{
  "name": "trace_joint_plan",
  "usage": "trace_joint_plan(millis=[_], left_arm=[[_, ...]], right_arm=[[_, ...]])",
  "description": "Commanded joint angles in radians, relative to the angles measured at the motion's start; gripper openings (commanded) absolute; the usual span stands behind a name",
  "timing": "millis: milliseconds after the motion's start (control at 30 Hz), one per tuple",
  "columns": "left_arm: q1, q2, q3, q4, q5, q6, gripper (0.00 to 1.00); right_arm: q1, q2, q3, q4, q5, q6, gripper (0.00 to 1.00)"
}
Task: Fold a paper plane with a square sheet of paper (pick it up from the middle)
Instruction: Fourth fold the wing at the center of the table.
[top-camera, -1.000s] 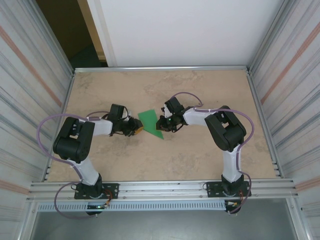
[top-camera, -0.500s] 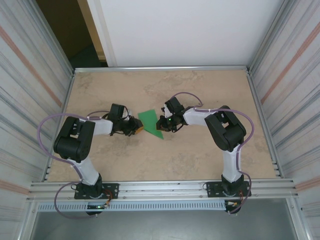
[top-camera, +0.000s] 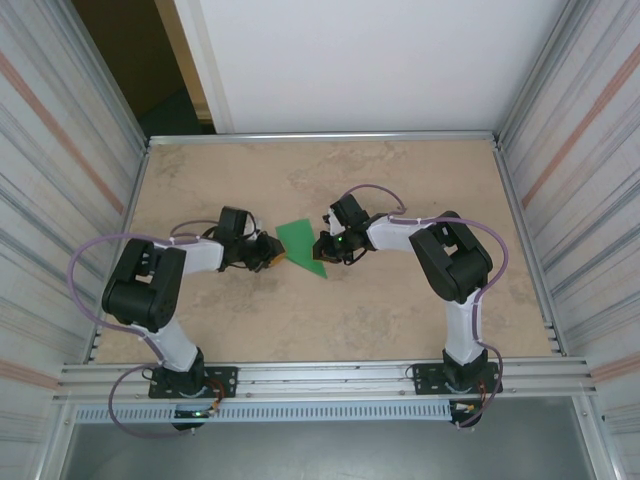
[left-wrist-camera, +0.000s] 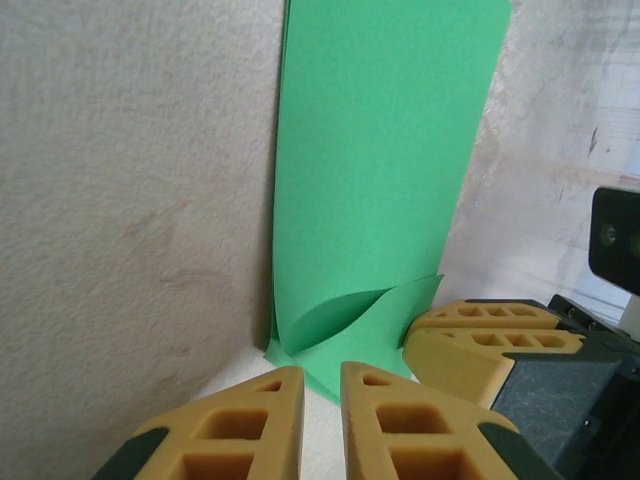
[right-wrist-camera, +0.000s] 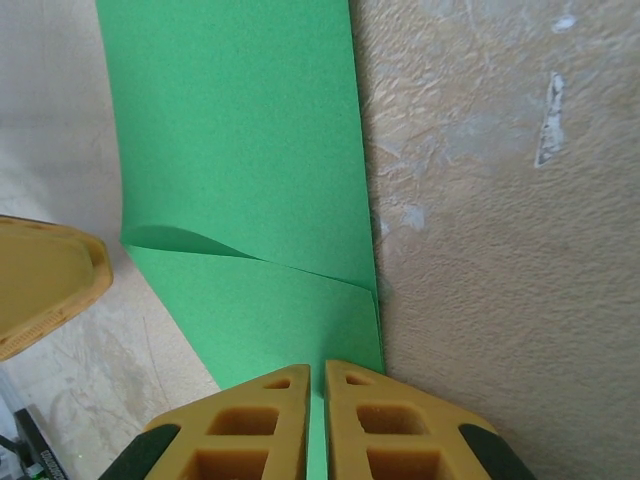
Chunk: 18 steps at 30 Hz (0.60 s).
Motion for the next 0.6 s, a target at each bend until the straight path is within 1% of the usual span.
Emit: trace_joint_plan(millis=[0,367,567], left_arm=[[-0.014,0.003,-0.005,-0.005,-0.002,-0.002,0.17],[-0.025,0.049,0.021,-0.020,-0.017,-0.007,0.20],[-0.025,0.054,0.026,0.010,0.011,-0.013,0.15]], right_arm=[[-0.006,0.034,-0.022,-0.026,0.016,0.018,0.13],[-0.006,0.031,-0.025,-0.026,0.017,0.017,0.13],[-0.006,0.031,-0.029,-0.024,0.017,0.018,0.13]])
